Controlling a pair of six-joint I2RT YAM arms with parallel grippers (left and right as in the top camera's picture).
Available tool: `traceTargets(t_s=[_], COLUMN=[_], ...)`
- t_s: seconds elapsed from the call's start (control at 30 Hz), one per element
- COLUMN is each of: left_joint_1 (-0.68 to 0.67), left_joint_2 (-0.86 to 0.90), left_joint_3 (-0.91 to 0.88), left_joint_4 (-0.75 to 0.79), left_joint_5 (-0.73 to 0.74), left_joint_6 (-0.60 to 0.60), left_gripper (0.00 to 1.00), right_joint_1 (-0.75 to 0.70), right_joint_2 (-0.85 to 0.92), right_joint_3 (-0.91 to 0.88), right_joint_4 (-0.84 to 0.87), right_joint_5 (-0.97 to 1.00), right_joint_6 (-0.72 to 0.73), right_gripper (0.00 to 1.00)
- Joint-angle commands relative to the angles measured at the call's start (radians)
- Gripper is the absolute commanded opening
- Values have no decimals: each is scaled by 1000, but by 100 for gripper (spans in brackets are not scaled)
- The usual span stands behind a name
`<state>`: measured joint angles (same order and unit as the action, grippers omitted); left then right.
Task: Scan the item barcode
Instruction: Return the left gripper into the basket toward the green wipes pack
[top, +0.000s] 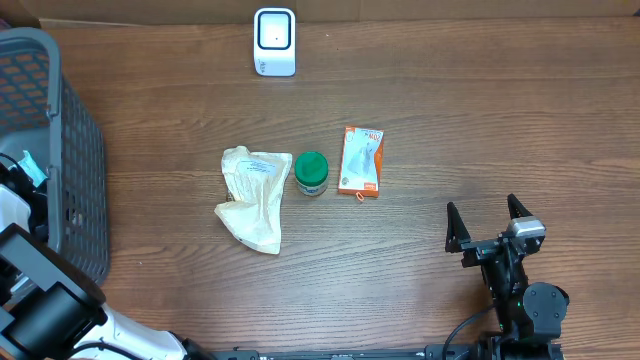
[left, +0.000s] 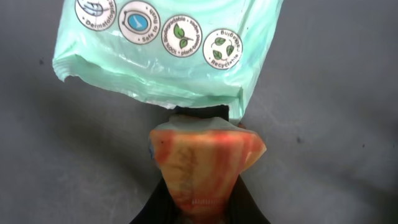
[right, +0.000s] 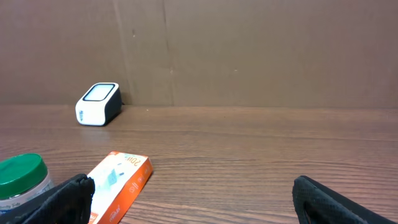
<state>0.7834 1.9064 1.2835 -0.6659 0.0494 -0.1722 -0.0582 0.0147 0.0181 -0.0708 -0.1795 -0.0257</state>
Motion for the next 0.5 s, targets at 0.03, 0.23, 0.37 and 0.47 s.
traceTargets(t_s=[0.03,0.23,0.37,0.47], left_joint_1=[0,-1,-24,-79], left_joint_2=[8,-140,-278,-391], left_joint_3=[76,352,492,505], left_joint_4=[-92,-232,-280,-300], left_joint_5=[77,249,389,448], left_joint_6=[12,7,7,8], left_gripper=[4,4,4,4], right_joint_1=[-4,-4,-4,-4], right_joint_2=[-11,-11,-11,-11], right_joint_3=[-10,-10,-10,-10], right_joint_4=[5,6,5,5], right_joint_5=[-5,-5,-5,-5], right_joint_6=[3,3,3,3], right_gripper=[100,100,100,100])
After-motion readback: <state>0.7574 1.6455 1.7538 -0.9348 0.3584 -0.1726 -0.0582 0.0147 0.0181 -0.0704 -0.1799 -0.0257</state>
